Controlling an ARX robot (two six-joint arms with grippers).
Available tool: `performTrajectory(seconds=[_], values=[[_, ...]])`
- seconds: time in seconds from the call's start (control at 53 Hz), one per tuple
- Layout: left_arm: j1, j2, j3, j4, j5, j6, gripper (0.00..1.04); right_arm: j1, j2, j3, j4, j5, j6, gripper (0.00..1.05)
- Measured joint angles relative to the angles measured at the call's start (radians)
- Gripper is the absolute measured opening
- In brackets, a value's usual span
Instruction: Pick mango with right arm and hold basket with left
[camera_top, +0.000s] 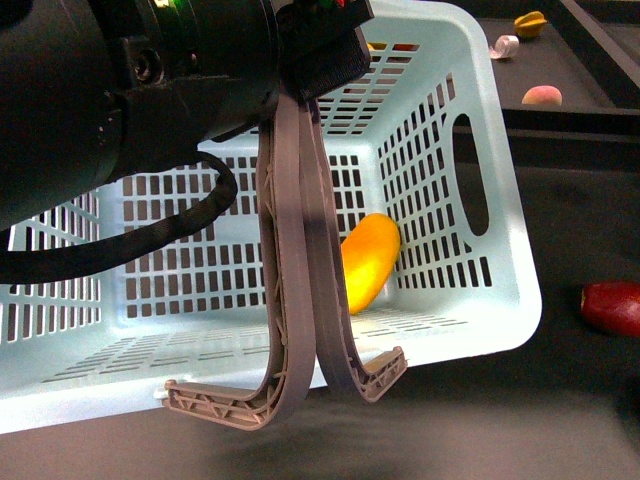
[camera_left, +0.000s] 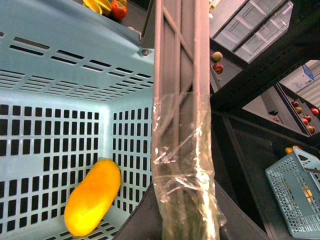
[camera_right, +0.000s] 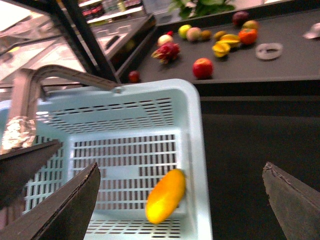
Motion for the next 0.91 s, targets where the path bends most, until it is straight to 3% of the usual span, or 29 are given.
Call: performTrajectory(seconds=[0.226,0.434,0.547,0.906], values=[[0.000,0.000,0.000,0.000,0.003,-0.003,0.08,-0.131,-0.345,-0.149,-0.222,0.137,-0.011,0.97],[-0.001,0.000,0.000,0.000,0.000,-0.003,0.08,-0.151,-0.425,-0.171,-0.241,0.187,-0.042,0.97],[0.000,0.000,0.000,0.000,-0.001,-0.003,0.08,-0.128,-0.462,-0.273,0.003,0.254,-0.153,0.77],[-0.002,0.000,0.000,0.000,0.001,-0.003,0.08,-0.125,-0.571,-0.350,0.002,0.256,-0.224,0.23]])
